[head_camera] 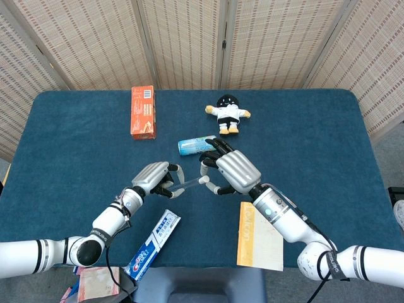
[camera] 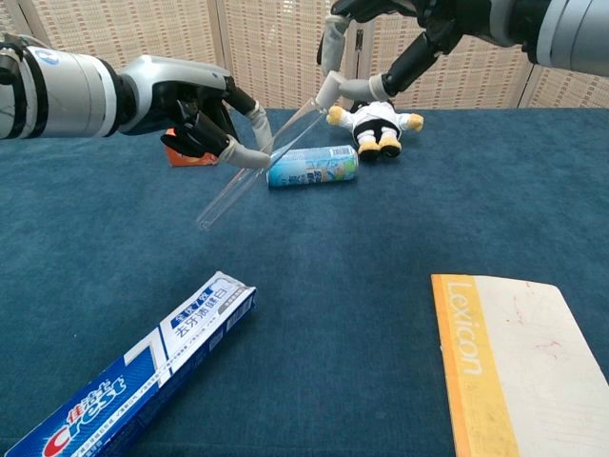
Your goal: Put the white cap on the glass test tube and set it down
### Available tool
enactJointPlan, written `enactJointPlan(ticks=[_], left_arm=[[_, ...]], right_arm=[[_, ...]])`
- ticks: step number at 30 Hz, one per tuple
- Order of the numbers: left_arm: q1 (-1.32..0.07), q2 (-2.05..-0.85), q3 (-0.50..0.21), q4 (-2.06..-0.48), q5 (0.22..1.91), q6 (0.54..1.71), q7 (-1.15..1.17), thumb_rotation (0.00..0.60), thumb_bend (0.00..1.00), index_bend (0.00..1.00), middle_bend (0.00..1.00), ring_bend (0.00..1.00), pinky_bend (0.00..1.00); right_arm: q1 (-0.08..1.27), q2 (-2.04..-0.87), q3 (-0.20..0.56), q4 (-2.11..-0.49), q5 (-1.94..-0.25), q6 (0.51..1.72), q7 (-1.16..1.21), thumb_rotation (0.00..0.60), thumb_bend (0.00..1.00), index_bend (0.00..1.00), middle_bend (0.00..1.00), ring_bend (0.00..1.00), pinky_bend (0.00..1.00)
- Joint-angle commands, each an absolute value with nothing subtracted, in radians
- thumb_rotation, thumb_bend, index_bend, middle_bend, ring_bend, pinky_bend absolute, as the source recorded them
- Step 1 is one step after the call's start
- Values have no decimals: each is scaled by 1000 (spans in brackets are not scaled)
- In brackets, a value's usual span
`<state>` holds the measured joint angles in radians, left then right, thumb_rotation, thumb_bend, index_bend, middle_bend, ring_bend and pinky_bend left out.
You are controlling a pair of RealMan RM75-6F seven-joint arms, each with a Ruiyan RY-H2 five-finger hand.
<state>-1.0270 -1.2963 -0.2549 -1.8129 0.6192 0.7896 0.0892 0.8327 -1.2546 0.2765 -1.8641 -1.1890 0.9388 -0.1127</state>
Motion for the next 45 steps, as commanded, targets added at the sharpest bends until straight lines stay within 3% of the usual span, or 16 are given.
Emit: enactJointPlan(ticks=[1, 34, 38, 41, 45], left_arm=[[-1028, -1296, -254, -1815, 619, 792, 90, 600, 371, 592, 1000, 1000, 1000], [-1043, -1291, -252, -1824, 605, 781, 74, 600, 370, 592, 1000, 1000, 1000], [-1042, -1292, -248, -1821, 608, 785, 75, 600, 371, 592, 1000, 1000, 1000], [-1040, -1292, -246, -1818, 609, 785, 74, 600, 371, 592, 1000, 1000, 1000], [-1039, -1294, -241, -1809, 609, 785, 74, 600, 370, 593, 1000, 1000, 1000]], right_arm=[[835, -1257, 277, -1861, -1187, 940, -114, 600, 545, 699, 291, 0, 0], [863, -1298, 264, -1839, -1161, 935, -138, 600, 546, 699, 291, 0, 0], [864, -1298, 261, -1836, -1157, 933, -142, 600, 488, 697, 280, 0, 0], [866, -1292, 259, -1838, -1149, 923, -144, 600, 410, 618, 248, 0, 0], [870, -1292, 257, -1836, -1140, 917, -147, 600, 323, 436, 212, 0, 0]])
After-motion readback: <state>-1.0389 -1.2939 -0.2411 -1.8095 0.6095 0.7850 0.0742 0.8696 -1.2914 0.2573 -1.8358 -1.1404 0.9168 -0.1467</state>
